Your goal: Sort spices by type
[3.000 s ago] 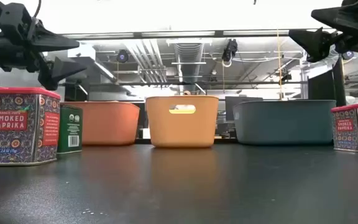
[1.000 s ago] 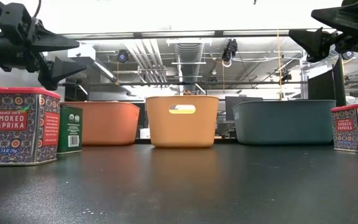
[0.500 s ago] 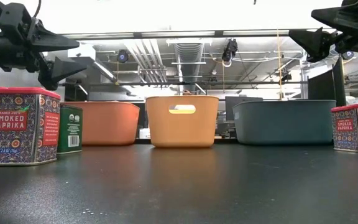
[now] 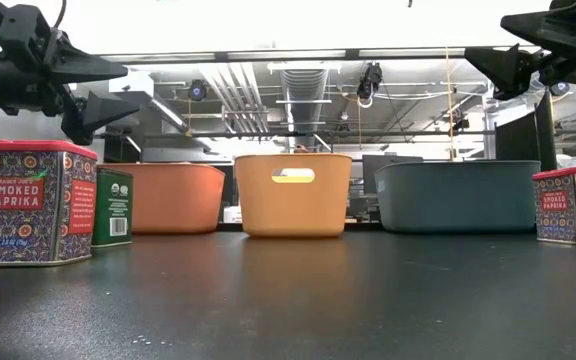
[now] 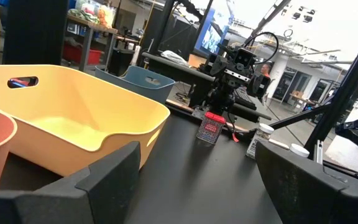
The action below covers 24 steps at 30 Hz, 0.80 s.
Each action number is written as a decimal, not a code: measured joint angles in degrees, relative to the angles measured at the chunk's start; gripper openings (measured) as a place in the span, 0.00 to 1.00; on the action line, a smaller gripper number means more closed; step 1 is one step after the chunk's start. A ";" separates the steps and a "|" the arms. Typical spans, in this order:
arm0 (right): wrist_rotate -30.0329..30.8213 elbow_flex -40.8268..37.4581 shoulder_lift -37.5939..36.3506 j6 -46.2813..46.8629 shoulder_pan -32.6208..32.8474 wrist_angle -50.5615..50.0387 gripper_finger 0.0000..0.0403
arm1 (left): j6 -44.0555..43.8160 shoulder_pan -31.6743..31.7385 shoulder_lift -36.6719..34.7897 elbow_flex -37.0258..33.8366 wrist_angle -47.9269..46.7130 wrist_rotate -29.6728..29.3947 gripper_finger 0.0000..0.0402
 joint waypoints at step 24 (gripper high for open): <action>0.01 0.01 0.00 -0.22 0.01 0.01 0.85 | -1.66 0.04 0.02 0.00 1.59 -0.01 0.76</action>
